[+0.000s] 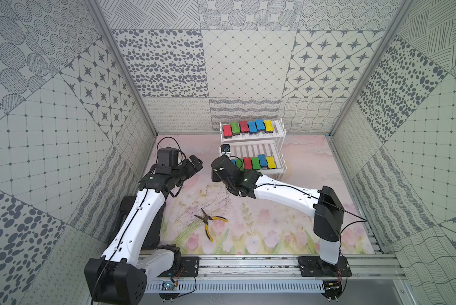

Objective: Remove the whiteboard erasers from the shelf
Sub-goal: Adjust the shelf at the center of the board.

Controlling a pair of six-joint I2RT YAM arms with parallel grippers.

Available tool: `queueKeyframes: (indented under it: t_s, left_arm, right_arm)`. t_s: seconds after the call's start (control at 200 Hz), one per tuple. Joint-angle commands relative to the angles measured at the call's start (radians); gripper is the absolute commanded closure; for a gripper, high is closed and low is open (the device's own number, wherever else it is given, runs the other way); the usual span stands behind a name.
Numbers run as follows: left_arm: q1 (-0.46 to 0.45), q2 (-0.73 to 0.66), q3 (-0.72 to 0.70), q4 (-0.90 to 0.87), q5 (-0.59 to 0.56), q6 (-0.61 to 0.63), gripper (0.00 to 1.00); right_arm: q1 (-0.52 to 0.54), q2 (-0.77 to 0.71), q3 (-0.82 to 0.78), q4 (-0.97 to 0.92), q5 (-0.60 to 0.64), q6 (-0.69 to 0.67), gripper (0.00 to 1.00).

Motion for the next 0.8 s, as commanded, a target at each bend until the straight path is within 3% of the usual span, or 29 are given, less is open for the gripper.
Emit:
queueKeyframes:
  t_s: [0.0, 0.2, 0.305, 0.52, 0.795]
  left_arm:
    - [0.004, -0.006, 0.017, 0.001, 0.026, 0.033, 0.01]
    - [0.004, -0.006, 0.018, 0.019, 0.103, 0.033, 0.01]
    - [-0.019, 0.009, 0.018, 0.037, 0.151, 0.033, 0.10]
    - [-0.240, 0.044, 0.040, -0.022, -0.011, 0.062, 0.11]
    - [-0.281, 0.030, 0.046, -0.066, -0.028, 0.111, 0.07]
  right_arm:
    - [-0.007, -0.162, -0.095, 0.075, -0.061, -0.088, 0.46]
    - [-0.202, -0.467, -0.312, -0.038, -0.198, -0.128, 0.46]
    - [-0.351, -0.554, -0.361, -0.111, -0.260, -0.155, 0.45]
    - [-0.576, -0.501, -0.370, -0.189, -0.368, -0.239, 0.41]
    - [-0.675, -0.394, -0.378, -0.191, -0.374, -0.264, 0.37]
